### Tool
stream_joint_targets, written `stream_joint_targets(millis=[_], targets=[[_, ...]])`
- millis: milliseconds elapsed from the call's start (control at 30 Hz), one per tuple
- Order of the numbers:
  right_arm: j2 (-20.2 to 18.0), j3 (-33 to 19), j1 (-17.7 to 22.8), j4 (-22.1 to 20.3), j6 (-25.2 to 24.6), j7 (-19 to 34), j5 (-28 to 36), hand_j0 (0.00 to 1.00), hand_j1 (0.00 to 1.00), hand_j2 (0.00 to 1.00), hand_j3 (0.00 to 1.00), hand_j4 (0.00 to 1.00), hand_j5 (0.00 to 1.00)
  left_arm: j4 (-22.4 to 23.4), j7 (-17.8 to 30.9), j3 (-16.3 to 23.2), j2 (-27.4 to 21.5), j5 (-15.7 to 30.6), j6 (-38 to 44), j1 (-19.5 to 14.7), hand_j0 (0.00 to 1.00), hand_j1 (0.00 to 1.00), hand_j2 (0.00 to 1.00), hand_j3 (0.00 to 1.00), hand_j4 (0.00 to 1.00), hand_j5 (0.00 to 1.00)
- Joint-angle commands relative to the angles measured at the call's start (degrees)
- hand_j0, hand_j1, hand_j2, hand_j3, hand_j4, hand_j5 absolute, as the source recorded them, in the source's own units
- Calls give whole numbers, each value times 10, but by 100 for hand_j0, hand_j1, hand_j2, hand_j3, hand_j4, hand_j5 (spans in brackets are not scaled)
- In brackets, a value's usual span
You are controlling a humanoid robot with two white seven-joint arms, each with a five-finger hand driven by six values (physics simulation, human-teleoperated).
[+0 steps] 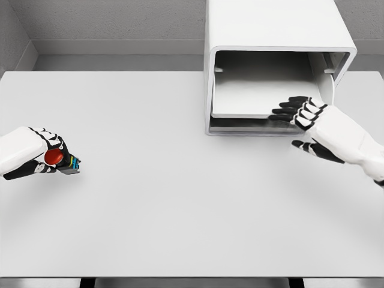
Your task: Slide open multi-storey tabletop storage cabinets and put open load switch and slide close multi-storey tabletop storage cabinets
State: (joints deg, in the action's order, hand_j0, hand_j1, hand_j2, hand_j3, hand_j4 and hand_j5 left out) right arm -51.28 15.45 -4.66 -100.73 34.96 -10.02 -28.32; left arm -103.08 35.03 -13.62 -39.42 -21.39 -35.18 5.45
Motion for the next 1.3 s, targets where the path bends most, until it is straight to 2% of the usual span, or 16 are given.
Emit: stream_joint_targets(millis=[0, 167, 200, 433, 500, 667, 733, 867, 1100, 1267], targets=[[21, -5, -1, 5, 0, 1, 2, 83, 83, 83, 83, 83, 83, 0, 0, 0, 0, 4, 2, 0, 39, 39, 39, 39, 39, 39], [42, 5, -18, 11, 0, 11, -2, 83, 83, 83, 83, 83, 83, 0, 0, 0, 0, 5, 2, 0, 39, 39, 39, 39, 39, 39], [59, 7, -18, 10, 0, 23, -2, 83, 83, 83, 83, 83, 83, 0, 0, 0, 0, 4, 2, 0, 39, 39, 39, 39, 39, 39], [101, 25, -44, 4, 0, 36, -3, 83, 83, 83, 83, 83, 83, 0, 0, 0, 0, 4, 2, 0, 39, 39, 39, 39, 39, 39], [121, 35, -57, 6, 0, 59, -2, 83, 83, 83, 83, 83, 83, 0, 0, 0, 0, 4, 2, 0, 39, 39, 39, 39, 39, 39], [125, 61, -73, 11, 0, 60, -3, 83, 83, 83, 83, 83, 83, 0, 0, 0, 0, 4, 2, 0, 39, 39, 39, 39, 39, 39], [125, 81, -91, 39, 0, 60, -3, 83, 83, 83, 83, 83, 83, 0, 0, 0, 0, 4, 2, 0, 39, 39, 39, 39, 39, 39], [125, 82, -92, 63, 0, 59, -3, 83, 83, 83, 83, 83, 83, 0, 0, 0, 0, 4, 2, 0, 39, 39, 39, 39, 39, 39], [132, 99, -130, 123, 0, 59, -2, 83, 83, 83, 83, 83, 83, 0, 0, 0, 0, 5, 2, 0, 39, 39, 39, 39, 39, 39], [137, 110, -134, 139, 0, 59, -2, 83, 83, 83, 83, 83, 83, 0, 0, 0, 0, 5, 2, 0, 39, 39, 39, 39, 39, 39]])
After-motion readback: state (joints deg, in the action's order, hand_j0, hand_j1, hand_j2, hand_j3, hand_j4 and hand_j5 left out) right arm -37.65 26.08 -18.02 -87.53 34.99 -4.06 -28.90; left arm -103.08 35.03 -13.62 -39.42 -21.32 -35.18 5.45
